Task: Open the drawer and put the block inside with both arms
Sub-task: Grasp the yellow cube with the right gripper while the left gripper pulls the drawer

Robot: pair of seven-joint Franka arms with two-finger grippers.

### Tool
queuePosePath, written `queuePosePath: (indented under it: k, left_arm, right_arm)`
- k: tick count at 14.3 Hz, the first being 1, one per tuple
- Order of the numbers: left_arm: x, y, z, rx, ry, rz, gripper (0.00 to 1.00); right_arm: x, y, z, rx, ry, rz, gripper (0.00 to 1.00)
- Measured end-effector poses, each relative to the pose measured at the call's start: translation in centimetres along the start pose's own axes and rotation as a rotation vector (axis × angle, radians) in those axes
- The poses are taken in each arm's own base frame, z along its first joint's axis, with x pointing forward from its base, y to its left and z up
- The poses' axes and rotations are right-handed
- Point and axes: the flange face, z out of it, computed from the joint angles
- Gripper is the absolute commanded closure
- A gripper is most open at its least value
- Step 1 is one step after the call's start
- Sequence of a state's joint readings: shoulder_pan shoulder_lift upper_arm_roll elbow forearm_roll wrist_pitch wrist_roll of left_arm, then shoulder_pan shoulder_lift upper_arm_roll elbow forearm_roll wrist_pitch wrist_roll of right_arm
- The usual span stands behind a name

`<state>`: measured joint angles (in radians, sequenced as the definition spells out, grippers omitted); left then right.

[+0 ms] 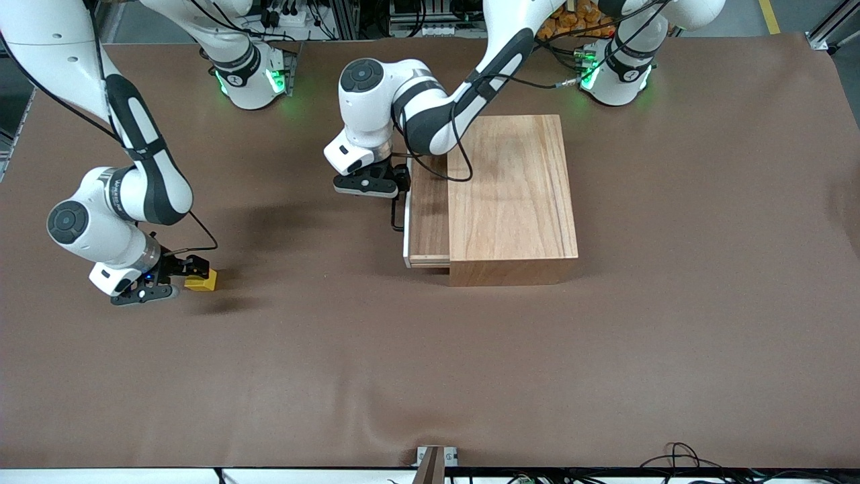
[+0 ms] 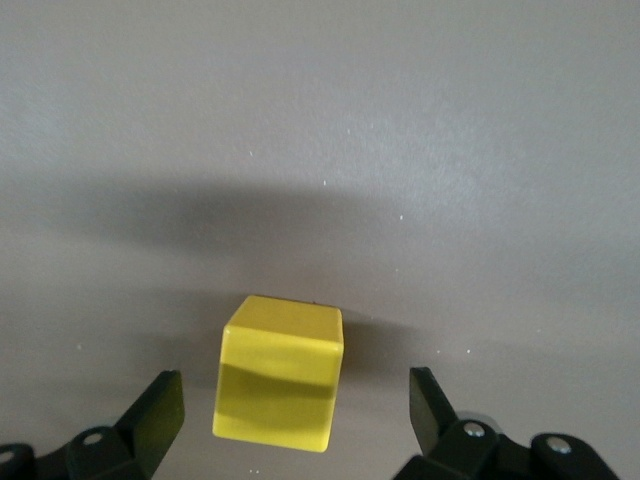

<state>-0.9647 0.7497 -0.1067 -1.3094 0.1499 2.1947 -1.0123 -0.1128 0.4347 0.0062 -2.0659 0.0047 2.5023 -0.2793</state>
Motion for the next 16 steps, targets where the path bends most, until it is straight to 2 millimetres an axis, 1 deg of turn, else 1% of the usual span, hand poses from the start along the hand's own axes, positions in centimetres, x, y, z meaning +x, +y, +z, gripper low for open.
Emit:
queuePosePath:
  k: [1, 2, 4, 5, 7, 12, 14, 15, 16]
  left_arm:
    - [-0.2, 0.2, 0.0, -0.010, 0.004, 0.002, 0.00]
    - [-0.3, 0.3, 0.2, -0.010, 0.005, 0.005, 0.00]
    - [-0.4, 0.4, 0.4, -0.008, 0.006, 0.007, 0.00]
    - [-0.5, 0.5, 0.5, -0.010, 0.008, 0.008, 0.00]
    - [-0.7, 1.0, 0.5, -0.037, 0.023, 0.013, 0.00]
    - [-1.0, 1.6, 0.3, -0.065, 0.038, 0.023, 0.00]
    - [-1.1, 1.8, 0.2, -0.073, 0.042, 0.026, 0.00]
    - [-1.1, 1.9, 0.2, -0.079, 0.045, 0.026, 0.00]
    - [-1.2, 2.1, 0.0, -0.093, 0.050, 0.028, 0.00]
  right_arm:
    - [-0.2, 0.0, 0.6, 0.002, -0.009, 0.002, 0.01]
    - [-0.3, 0.1, 1.3, 0.004, -0.015, 0.003, 0.21]
    - [-0.3, 0.1, 2.6, 0.003, -0.013, 0.003, 0.71]
    - [-0.4, 0.1, 3.0, 0.003, -0.015, 0.004, 0.86]
    - [-0.4, 0.1, 3.4, 0.004, -0.017, 0.006, 0.98]
    - [0.2, 0.3, 2.7, -0.002, 0.002, -0.020, 0.99]
    - [0.3, 0.4, 1.7, 0.001, -0.006, -0.074, 0.99]
    - [0.2, 0.6, 0.7, 0.006, -0.021, -0.095, 0.99]
    - [0.2, 0.8, -0.7, 0.014, -0.042, -0.108, 0.99]
